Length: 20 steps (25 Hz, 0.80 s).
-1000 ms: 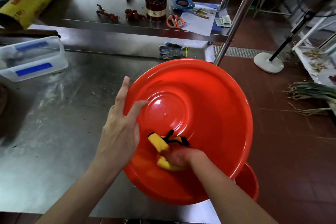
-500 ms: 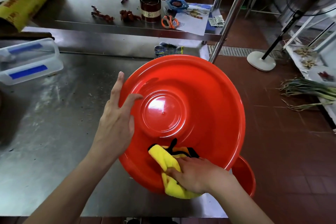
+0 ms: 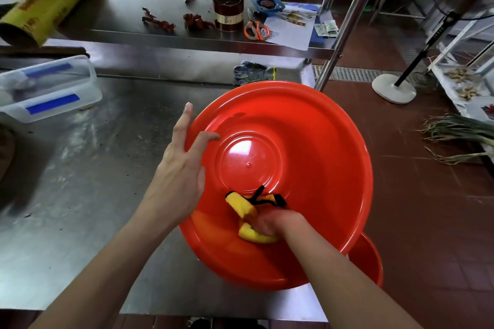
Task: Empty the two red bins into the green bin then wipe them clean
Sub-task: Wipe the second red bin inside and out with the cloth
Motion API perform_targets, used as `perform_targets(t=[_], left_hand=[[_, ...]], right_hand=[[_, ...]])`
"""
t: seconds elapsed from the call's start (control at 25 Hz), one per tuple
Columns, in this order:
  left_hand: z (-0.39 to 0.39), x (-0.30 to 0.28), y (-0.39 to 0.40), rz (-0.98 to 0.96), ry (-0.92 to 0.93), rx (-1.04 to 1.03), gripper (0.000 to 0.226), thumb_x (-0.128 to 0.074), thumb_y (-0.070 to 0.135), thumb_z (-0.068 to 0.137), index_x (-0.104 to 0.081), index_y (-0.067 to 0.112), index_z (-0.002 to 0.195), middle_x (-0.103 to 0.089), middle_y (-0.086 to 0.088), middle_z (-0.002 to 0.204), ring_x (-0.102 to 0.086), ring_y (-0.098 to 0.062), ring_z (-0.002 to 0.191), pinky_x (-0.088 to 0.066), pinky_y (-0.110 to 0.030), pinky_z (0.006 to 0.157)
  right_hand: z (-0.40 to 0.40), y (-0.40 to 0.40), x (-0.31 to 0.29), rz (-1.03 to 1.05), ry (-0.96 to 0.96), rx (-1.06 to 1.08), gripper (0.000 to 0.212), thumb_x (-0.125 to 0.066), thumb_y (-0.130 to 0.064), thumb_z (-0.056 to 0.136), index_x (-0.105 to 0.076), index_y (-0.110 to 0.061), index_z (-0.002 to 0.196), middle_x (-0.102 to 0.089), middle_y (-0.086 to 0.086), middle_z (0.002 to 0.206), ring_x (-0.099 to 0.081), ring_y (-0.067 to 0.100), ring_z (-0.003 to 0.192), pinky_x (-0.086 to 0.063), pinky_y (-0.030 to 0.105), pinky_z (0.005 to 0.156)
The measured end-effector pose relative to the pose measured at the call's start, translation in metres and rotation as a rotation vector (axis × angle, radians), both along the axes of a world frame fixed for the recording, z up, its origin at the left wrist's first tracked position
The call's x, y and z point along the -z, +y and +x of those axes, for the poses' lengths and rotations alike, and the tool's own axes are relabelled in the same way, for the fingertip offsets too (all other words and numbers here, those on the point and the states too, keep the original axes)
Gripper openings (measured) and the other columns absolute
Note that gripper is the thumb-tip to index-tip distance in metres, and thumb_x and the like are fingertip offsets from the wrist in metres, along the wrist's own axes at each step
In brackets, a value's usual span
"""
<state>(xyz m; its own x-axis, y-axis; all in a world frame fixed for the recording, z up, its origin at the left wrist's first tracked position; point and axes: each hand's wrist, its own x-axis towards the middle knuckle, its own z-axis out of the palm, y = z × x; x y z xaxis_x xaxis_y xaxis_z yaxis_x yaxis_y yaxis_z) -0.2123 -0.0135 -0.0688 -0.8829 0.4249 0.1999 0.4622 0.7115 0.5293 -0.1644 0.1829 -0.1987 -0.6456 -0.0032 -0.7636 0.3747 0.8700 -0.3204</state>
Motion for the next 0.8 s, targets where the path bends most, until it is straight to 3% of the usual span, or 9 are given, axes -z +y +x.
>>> perform_targets(t=[0.04, 0.12, 0.2, 0.28, 0.32, 0.4, 0.52, 0.64, 0.8], left_hand=[[-0.001, 0.0, 0.0, -0.001, -0.008, -0.012, 0.059, -0.053, -0.005, 0.088, -0.05, 0.032, 0.134, 0.008, 0.008, 0.169, -0.034, -0.038, 0.146, -0.046, -0.046, 0.092], [-0.004, 0.0, -0.001, -0.009, -0.02, -0.043, 0.059, -0.054, -0.006, 0.089, -0.05, 0.031, 0.135, 0.007, 0.007, 0.169, -0.032, -0.039, 0.147, -0.045, -0.046, 0.097], [-0.008, 0.003, -0.005, -0.013, -0.016, -0.069, 0.059, -0.055, -0.007, 0.089, -0.051, 0.03, 0.135, 0.003, 0.004, 0.169, -0.032, -0.039, 0.147, -0.045, -0.044, 0.098], [-0.014, 0.007, -0.01, -0.01, -0.005, -0.083, 0.062, -0.056, -0.007, 0.087, -0.051, 0.029, 0.136, 0.0, 0.0, 0.169, -0.03, -0.041, 0.147, -0.046, -0.051, 0.102], [-0.016, 0.009, -0.012, -0.011, -0.007, -0.091, 0.063, -0.057, -0.006, 0.086, -0.05, 0.029, 0.138, 0.0, -0.001, 0.169, -0.029, -0.043, 0.147, -0.046, -0.057, 0.104], [-0.021, 0.012, -0.013, -0.035, -0.014, -0.122, 0.065, -0.057, -0.001, 0.086, -0.048, 0.03, 0.143, 0.0, -0.001, 0.169, -0.028, -0.046, 0.147, -0.043, -0.066, 0.105], [-0.019, 0.01, -0.013, -0.05, 0.04, -0.189, 0.067, -0.06, 0.001, 0.085, -0.047, 0.029, 0.145, -0.002, -0.005, 0.169, -0.034, -0.046, 0.141, -0.046, -0.067, 0.1], [0.008, 0.013, -0.013, -0.011, 0.091, -0.258, 0.08, -0.073, 0.006, 0.082, -0.043, 0.031, 0.151, -0.002, -0.007, 0.169, -0.033, -0.041, 0.144, -0.041, -0.055, 0.106], [0.054, 0.032, 0.001, 0.121, -0.022, -0.277, 0.089, -0.077, 0.008, 0.08, -0.036, 0.035, 0.155, 0.007, 0.002, 0.17, -0.009, -0.014, 0.154, -0.025, -0.036, 0.116]], right_hand=[[-0.008, 0.001, 0.002, 0.009, 0.03, 0.0, 0.027, -0.04, -0.066, 0.083, -0.056, -0.044, 0.077, -0.07, -0.003, 0.072, -0.067, 0.025, 0.086, -0.038, 0.04, 0.105], [-0.02, -0.002, 0.007, 0.007, -0.011, 0.013, 0.039, -0.037, -0.077, 0.08, -0.055, -0.051, 0.057, -0.061, -0.008, 0.057, -0.055, 0.026, 0.063, -0.043, 0.044, 0.102], [-0.027, -0.002, 0.018, 0.01, -0.056, 0.046, 0.059, -0.035, -0.082, 0.082, -0.055, -0.037, 0.05, -0.06, -0.011, 0.053, -0.041, 0.018, 0.055, -0.048, 0.038, 0.092], [-0.034, -0.002, 0.019, 0.017, -0.095, 0.065, 0.049, -0.045, -0.065, 0.094, -0.045, -0.028, 0.061, -0.06, -0.005, 0.063, -0.033, 0.007, 0.058, -0.04, 0.024, 0.071], [-0.037, 0.0, 0.021, 0.027, -0.118, 0.075, 0.045, -0.049, -0.06, 0.095, -0.042, -0.028, 0.064, -0.055, 0.0, 0.066, -0.032, 0.005, 0.058, -0.036, 0.024, 0.066], [-0.043, 0.002, 0.015, -0.001, -0.2, 0.12, 0.054, -0.055, -0.078, 0.079, -0.052, -0.026, 0.063, -0.059, -0.005, 0.062, -0.05, 0.007, 0.051, -0.039, 0.027, 0.068], [-0.052, 0.004, 0.022, 0.004, -0.187, 0.094, 0.059, -0.064, -0.082, 0.068, -0.06, -0.024, 0.08, -0.078, 0.0, 0.093, -0.068, 0.016, 0.074, -0.047, 0.027, 0.082], [-0.05, 0.006, 0.023, -0.034, -0.18, 0.111, 0.081, -0.062, -0.092, 0.055, -0.069, -0.022, 0.095, -0.077, -0.008, 0.079, -0.072, 0.011, 0.072, -0.055, 0.026, 0.082], [-0.047, 0.008, 0.015, -0.115, -0.162, 0.104, 0.061, -0.065, -0.074, 0.077, -0.069, -0.022, 0.108, -0.077, -0.007, 0.103, -0.072, 0.011, 0.091, -0.058, 0.02, 0.069]])
